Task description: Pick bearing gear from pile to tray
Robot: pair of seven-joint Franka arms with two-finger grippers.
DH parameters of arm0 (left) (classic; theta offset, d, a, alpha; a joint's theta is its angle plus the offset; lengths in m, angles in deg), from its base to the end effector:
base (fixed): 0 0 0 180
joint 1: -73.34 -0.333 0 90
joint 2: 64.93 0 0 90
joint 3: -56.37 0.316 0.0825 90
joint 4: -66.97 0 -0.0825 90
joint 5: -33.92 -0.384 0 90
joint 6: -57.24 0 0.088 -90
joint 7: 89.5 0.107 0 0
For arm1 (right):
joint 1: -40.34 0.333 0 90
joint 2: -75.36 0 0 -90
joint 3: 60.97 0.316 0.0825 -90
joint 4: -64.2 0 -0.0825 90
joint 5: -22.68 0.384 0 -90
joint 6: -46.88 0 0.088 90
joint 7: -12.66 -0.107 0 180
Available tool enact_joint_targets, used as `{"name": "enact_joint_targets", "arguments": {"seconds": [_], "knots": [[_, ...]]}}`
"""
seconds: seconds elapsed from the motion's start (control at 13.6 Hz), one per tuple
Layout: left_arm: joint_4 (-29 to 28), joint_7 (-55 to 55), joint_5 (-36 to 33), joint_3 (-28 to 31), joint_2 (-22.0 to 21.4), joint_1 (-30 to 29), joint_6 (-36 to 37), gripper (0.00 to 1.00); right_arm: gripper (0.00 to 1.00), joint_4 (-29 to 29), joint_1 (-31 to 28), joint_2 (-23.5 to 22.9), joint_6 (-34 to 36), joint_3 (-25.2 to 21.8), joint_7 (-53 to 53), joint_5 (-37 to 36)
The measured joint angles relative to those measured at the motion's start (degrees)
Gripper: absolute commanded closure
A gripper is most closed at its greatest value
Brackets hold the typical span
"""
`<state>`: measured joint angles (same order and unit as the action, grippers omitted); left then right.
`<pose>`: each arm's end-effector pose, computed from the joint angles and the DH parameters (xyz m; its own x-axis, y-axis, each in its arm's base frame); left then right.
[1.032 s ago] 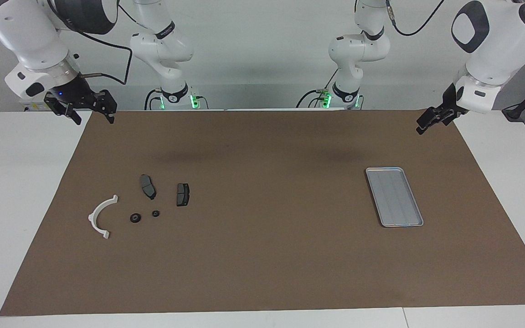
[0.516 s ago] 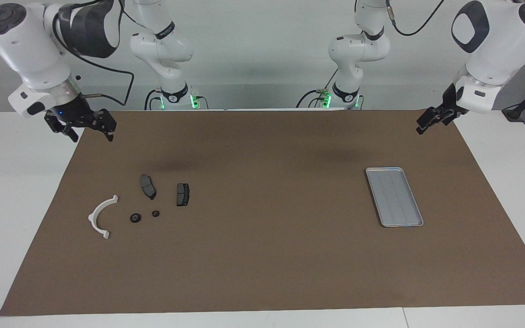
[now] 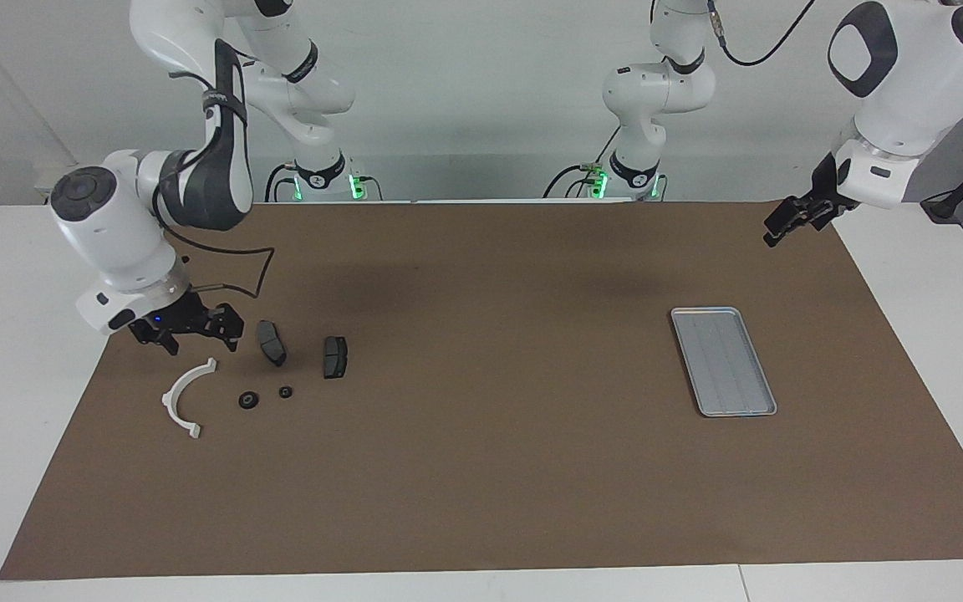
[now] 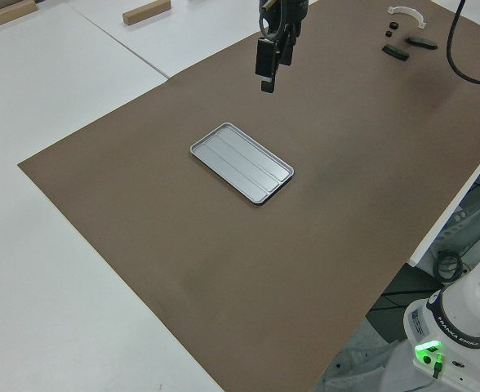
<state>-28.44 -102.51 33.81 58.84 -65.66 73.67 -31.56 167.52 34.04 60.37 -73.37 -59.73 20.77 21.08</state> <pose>0.5441 0.0207 0.5855 0.9602 0.2611 -0.0995 0.2600 -0.9653 -0.0244 0.6275 -0.0578 0.4035 0.9973 0.0663 0.0308 0.0656 -0.9976 0.0236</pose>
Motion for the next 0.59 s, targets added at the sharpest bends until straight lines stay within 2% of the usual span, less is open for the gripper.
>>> {"name": "enact_joint_targets", "arguments": {"seconds": [0.29,0.59], "knots": [[0.0,0.0,0.0,0.0,0.0,0.0,0.0,0.00,0.00,-0.1,1.1,-5.8,-6.4,0.0,-0.1,0.0],[0.0,0.0,0.0,0.0,0.0,0.0,0.0,0.00,0.00,-0.2,1.2,-9.2,-7.8,0.0,-0.1,0.0]]}}
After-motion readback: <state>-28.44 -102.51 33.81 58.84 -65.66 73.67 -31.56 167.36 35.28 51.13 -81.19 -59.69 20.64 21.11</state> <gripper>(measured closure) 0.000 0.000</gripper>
